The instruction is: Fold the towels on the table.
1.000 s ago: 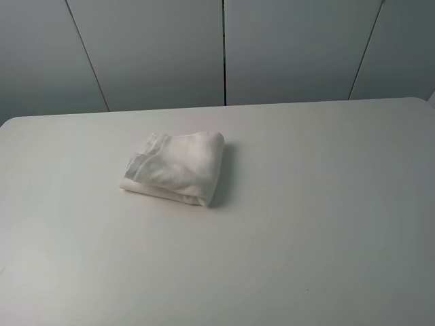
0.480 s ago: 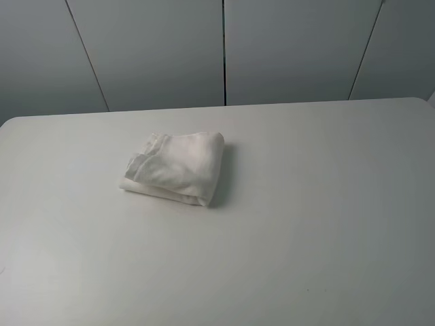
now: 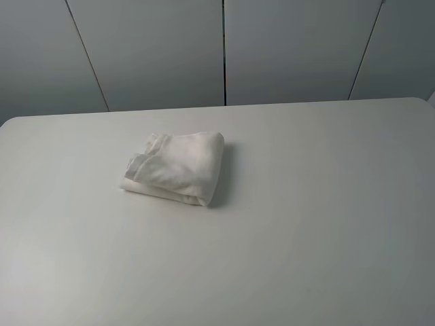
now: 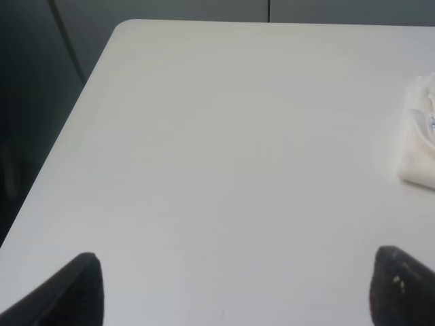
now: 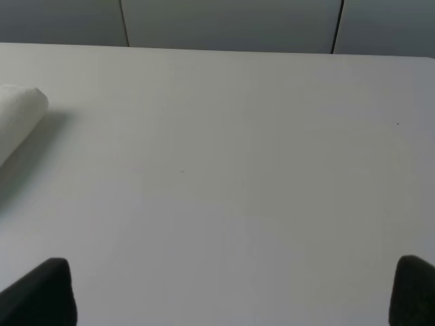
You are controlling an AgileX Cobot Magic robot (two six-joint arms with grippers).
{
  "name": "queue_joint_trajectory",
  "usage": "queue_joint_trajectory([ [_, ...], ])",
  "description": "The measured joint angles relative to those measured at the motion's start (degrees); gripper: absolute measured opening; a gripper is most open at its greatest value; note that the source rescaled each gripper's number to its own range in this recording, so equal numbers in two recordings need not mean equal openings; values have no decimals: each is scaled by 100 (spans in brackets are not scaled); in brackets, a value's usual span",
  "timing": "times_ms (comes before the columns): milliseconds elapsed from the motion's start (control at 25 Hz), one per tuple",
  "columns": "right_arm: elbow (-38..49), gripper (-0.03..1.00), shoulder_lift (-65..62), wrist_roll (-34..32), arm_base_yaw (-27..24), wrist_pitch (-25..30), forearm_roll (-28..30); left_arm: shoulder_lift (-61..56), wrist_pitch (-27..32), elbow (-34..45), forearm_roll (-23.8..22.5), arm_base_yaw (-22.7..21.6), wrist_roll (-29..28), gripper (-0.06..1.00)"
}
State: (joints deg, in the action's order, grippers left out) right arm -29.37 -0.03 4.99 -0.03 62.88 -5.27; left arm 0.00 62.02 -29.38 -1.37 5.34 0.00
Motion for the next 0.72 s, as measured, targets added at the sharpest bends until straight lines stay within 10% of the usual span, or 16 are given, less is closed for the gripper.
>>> queue_joint_trajectory([
  [720, 0, 100, 0, 0, 0, 0, 0, 0, 0, 0, 0, 0, 0, 100],
])
